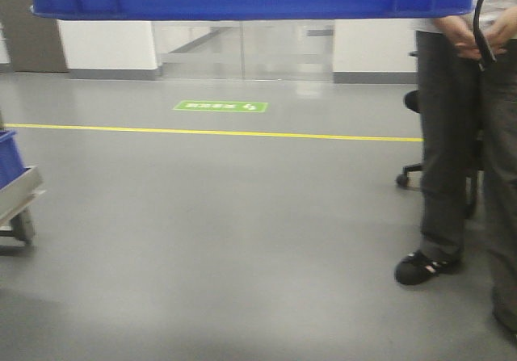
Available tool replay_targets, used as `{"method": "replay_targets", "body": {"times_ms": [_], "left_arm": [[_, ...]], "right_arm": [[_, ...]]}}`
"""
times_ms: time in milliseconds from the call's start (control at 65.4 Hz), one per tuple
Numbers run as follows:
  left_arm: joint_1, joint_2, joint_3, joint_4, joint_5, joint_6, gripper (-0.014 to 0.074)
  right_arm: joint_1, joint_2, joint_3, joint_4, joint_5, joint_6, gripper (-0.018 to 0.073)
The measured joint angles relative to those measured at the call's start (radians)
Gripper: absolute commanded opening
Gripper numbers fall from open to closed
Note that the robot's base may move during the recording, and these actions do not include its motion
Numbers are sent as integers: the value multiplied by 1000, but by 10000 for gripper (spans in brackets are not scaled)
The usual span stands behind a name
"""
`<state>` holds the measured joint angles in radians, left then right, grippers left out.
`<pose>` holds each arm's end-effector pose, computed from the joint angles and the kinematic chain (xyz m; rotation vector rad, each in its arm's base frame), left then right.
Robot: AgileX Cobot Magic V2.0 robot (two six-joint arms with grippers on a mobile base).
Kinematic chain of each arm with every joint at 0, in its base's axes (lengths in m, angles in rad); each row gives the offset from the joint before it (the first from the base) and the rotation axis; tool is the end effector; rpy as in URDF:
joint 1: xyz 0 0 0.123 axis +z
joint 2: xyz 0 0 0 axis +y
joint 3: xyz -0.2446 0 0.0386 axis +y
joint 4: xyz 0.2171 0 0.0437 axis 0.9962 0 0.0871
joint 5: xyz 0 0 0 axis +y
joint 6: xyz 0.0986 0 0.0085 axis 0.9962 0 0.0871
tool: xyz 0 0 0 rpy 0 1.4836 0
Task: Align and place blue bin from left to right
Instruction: 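Drive toward the other bin rack holding the blue bin in both grippers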
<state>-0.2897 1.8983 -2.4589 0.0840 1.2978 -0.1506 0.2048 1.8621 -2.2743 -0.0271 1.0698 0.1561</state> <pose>0.3419 -0.0936 0.4349 0.1350 2.2169 -0.1406 0.3646 0.0733 0.4197 -0.0523 2.1455 0.1779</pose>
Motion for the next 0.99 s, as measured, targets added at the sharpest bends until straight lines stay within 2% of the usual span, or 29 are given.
{"method": "replay_targets", "body": {"times_ms": [994], "left_arm": [[0,0,0,0,0,-2,-111]], "right_arm": [[0,2,0,0,-7,0,-70]]}}
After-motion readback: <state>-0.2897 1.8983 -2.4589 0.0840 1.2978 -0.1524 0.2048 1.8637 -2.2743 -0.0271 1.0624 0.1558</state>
